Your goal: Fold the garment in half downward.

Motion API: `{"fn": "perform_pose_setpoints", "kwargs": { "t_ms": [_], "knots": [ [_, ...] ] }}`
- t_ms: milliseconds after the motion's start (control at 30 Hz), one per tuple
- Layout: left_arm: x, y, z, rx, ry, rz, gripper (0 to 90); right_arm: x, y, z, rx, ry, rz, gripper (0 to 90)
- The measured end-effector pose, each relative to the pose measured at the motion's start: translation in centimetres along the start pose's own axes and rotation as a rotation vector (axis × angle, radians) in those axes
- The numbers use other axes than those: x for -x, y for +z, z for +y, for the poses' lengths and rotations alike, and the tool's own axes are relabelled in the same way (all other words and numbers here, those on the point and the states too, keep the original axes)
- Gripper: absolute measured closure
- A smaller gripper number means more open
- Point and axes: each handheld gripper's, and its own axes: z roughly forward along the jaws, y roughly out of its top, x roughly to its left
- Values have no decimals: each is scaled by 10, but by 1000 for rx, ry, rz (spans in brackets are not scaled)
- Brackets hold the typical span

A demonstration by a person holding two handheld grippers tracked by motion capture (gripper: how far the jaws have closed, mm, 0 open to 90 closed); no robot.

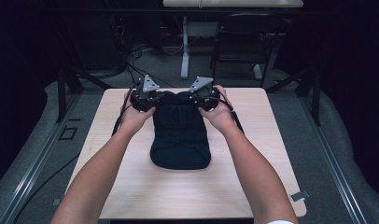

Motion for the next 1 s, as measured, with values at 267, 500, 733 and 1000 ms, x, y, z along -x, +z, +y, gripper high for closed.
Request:
{"fn": "perform_pose_setpoints", "kwargs": {
  "t_ms": [267, 500, 733, 1000],
  "knots": [
    [0, -2, 0, 5, -1, -12, 828, 0, -2, -1, 5, 4, 6, 831],
    [11, -9, 2, 25, 23, -28, 828, -4, -7, -4, 5, -7, 8, 829],
    [21, -11, -5, 25, 48, -41, 827, -8, -10, -13, 2, -16, 18, 828],
    [22, -10, -7, 4, 68, -42, 827, -10, -10, -16, -5, -25, 22, 828]
  ]
}}
